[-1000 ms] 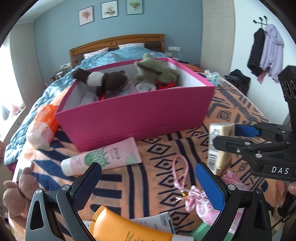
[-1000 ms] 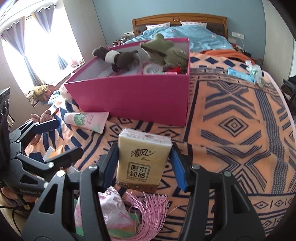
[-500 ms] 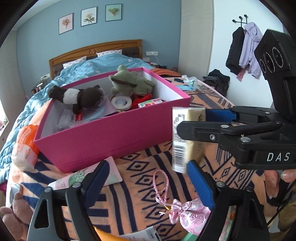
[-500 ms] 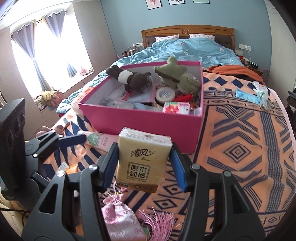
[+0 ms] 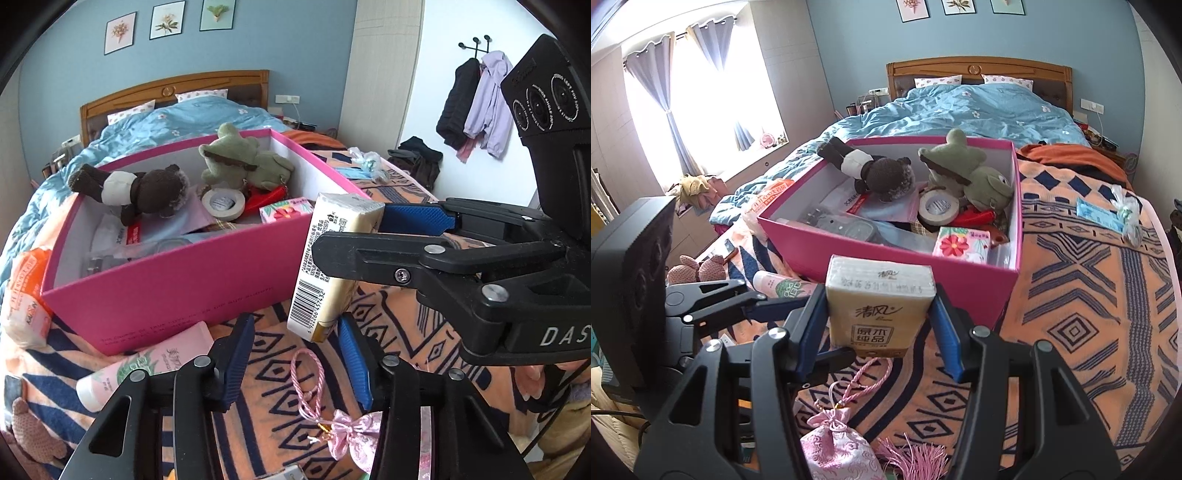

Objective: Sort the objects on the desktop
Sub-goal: 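Carry the tissue pack with the right gripper over the pink box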

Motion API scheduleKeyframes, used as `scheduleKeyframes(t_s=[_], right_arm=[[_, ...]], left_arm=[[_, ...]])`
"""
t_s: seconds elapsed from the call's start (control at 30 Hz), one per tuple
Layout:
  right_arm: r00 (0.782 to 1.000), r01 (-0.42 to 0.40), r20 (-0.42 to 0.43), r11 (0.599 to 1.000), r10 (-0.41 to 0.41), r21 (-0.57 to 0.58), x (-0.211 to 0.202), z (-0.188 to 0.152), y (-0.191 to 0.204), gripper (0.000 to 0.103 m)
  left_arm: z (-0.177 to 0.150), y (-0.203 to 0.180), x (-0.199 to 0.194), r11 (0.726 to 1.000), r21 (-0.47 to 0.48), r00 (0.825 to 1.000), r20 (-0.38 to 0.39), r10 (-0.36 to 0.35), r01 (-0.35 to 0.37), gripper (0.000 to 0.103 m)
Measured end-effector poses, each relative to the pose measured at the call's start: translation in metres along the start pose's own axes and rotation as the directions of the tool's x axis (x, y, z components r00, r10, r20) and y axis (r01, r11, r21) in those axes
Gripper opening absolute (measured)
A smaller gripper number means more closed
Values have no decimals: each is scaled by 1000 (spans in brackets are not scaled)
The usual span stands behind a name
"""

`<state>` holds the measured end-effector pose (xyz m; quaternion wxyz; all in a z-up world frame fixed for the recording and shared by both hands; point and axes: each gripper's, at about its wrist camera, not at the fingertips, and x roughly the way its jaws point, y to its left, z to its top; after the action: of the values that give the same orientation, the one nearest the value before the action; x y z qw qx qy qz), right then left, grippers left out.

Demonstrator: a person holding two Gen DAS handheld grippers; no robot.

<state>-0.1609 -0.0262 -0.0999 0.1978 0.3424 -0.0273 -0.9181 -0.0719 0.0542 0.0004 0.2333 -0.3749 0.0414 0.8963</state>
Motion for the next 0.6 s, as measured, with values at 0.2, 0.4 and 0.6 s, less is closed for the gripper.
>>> scheduleKeyframes(t_s=[0.2,0.4,0.6], right_arm=[[1000,-2,14,1000,3,-24,-1,17,2,56],[1000,-15,18,999,15,-39,1,35,2,56],[1000,5,13,998,-4,-65,5,53,4,56]], left_arm=[[14,5,-4,1000,4,1000,24,4,-4,48],[27,11,-8,1000,7,999,42,8,-9,48],[38,17,-8,1000,8,999,49,-1,0,48]])
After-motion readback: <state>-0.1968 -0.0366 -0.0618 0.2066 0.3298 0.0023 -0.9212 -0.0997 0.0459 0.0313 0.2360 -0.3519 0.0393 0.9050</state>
